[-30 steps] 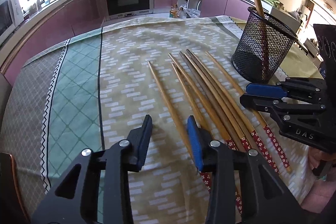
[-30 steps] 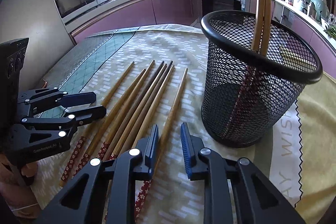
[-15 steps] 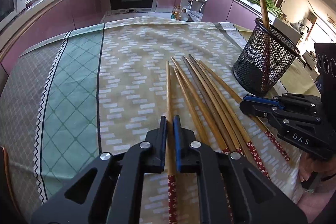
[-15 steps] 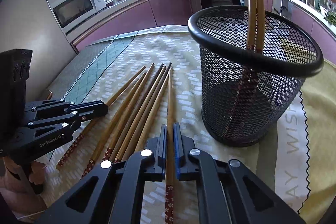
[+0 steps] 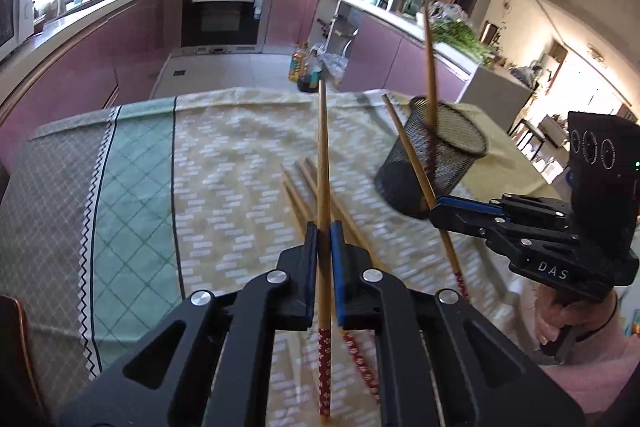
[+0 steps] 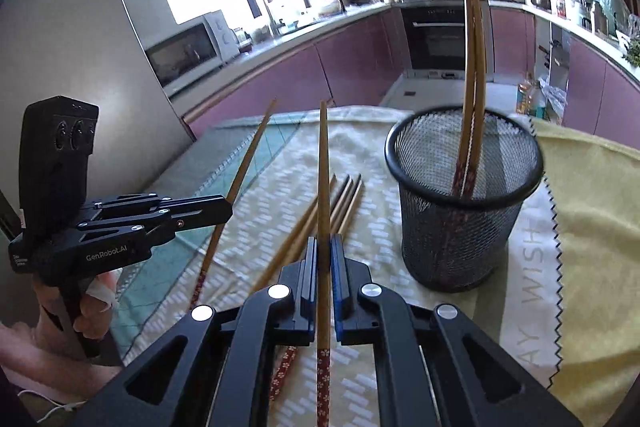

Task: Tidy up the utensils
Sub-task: 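Grasp a chopstick with the left tool while the right tool grasps another, lifting upright, then lower the left tool's chopstick into the mesh cup while the right tool inserts its own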

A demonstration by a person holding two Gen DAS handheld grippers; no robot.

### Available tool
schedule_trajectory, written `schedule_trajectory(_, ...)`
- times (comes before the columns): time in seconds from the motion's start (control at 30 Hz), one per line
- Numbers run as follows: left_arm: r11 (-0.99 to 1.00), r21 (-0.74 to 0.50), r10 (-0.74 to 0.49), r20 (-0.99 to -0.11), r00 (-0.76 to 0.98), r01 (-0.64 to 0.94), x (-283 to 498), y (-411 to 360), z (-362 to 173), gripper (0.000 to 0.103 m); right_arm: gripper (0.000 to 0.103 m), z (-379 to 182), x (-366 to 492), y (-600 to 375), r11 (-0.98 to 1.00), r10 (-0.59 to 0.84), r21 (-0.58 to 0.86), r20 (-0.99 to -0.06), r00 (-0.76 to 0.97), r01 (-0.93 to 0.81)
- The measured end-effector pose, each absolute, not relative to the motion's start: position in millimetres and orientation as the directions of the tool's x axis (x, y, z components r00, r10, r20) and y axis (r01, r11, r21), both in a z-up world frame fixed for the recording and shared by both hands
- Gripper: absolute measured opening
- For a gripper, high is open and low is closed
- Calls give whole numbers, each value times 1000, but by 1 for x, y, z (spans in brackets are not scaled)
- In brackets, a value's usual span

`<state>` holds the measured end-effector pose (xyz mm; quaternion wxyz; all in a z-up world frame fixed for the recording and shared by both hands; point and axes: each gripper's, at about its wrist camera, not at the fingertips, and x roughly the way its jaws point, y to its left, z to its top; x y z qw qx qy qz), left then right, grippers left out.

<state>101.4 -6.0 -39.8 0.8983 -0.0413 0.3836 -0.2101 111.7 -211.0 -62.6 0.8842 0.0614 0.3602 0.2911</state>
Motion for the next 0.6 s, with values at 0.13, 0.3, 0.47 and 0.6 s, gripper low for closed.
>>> schedule_trajectory(0.13, 881, -263, -466, -628, 623, 393, 92, -8, -19, 8, 6, -47, 100, -224, 818, 571, 320, -552, 607, -478)
schedule_trajectory(0.3, 844, -297, -532, -568, 628, 446, 82, -8, 7, 7, 6, -30, 93, -235, 811, 584, 327, -499, 640, -484)
schedule_trajectory(0.47, 820, -312, -571, -502, 650, 479, 80, -9, 33, 7, 6, -9, 90, -250, 808, 589, 327, -441, 677, -490)
schedule_trajectory(0.6, 808, -302, -588, -453, 670, 505, 83, -20, 54, 7, 6, 5, 93, -261, 815, 579, 318, -403, 709, -484)
